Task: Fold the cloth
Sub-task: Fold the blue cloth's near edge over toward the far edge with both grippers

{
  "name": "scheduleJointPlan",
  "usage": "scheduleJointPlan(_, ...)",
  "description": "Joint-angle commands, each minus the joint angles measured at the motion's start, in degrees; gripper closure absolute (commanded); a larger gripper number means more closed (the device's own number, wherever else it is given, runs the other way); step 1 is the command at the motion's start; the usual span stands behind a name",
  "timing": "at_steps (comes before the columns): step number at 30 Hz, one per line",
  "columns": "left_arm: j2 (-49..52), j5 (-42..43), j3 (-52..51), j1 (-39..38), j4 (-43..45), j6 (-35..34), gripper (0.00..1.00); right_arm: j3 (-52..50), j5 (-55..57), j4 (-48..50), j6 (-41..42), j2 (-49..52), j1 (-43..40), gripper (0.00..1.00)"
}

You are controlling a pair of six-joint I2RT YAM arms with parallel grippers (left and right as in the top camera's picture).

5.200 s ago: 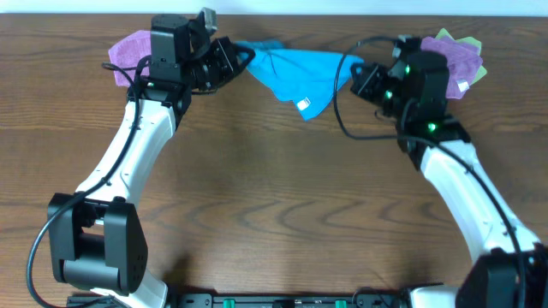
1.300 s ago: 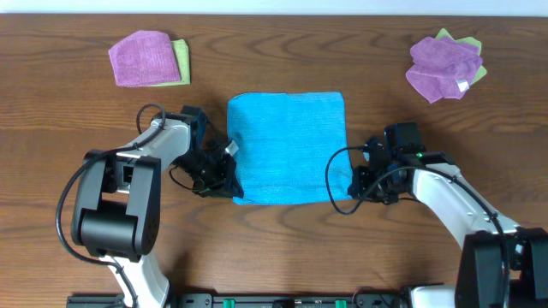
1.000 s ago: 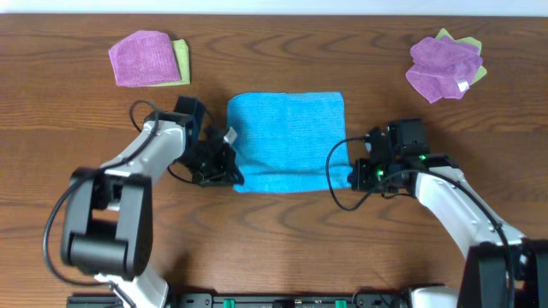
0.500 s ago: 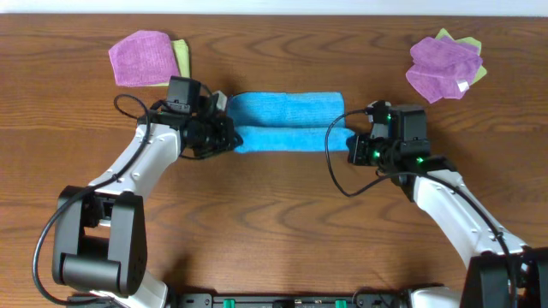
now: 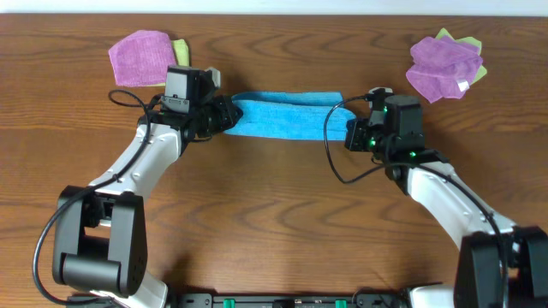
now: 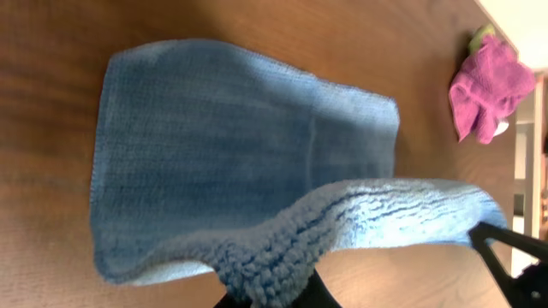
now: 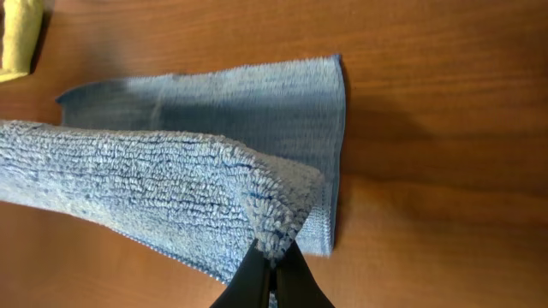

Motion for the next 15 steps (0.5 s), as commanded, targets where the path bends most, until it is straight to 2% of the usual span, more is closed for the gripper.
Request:
scheduleJointPlan(1, 0.22, -4.35, 0.09, 0.35, 1.16, -2.03, 0.94, 3.23, 3.02, 0.66, 0.83, 2.69, 0.11, 0.99)
scheduleJointPlan(8, 3.30, -5.99, 0.09, 0.35, 5.42, -2.19, 0.94, 8.85, 4.28, 0.94, 0.79, 8.50, 0.11, 0.98)
scheduleJointPlan(15, 8.07, -5.64, 0.11, 0.37, 12.41, -5.16, 0.94, 11.56, 4.85, 2.56, 0.79, 13.18, 0.13, 0.99)
